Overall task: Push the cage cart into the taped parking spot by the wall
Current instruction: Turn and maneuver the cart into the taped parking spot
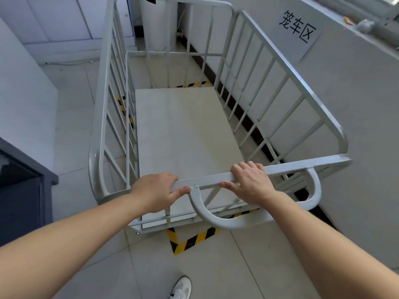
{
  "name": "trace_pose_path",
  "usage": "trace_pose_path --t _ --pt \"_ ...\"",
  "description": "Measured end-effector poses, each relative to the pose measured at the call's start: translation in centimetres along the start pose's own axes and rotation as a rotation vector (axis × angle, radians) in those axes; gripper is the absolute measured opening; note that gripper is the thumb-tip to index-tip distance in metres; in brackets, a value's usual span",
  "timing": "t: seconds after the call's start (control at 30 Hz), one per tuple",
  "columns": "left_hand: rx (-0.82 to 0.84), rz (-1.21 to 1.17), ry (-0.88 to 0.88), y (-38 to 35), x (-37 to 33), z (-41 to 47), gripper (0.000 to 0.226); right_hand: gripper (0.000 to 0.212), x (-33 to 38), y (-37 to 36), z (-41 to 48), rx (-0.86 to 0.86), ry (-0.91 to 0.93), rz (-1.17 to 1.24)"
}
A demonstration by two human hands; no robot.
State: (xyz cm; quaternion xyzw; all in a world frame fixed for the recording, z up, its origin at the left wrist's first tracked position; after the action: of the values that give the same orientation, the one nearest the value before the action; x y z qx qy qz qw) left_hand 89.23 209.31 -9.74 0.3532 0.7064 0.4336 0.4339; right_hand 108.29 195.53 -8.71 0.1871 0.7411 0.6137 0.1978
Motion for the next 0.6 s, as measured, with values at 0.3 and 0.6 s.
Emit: trace_pose_path --t 0.3,0.6 --pt "-0.027 0.013 -0.003 0.21 -0.82 -0.82 0.064 0.076 0.38 -0.03 -0.88 0.005 -0.030 0.005" --pt "-0.025 0.046 -0.018 0.40 -0.42 -0.06 0.075 0.068 0.26 0.32 -0.14 0.023 -0.009 0.039"
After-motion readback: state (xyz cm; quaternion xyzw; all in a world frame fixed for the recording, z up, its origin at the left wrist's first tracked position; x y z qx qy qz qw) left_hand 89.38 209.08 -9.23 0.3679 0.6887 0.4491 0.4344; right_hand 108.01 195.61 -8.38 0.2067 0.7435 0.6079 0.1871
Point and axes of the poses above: each hand's wrist, its own z-axis towards the middle knuckle, its own y-axis out of the back of the hand, x = y × z, the point moved 6 cm from there along z, towards the middle knuckle, and after that the axes turned 8 degrees about -y, right-handed, at the moved point
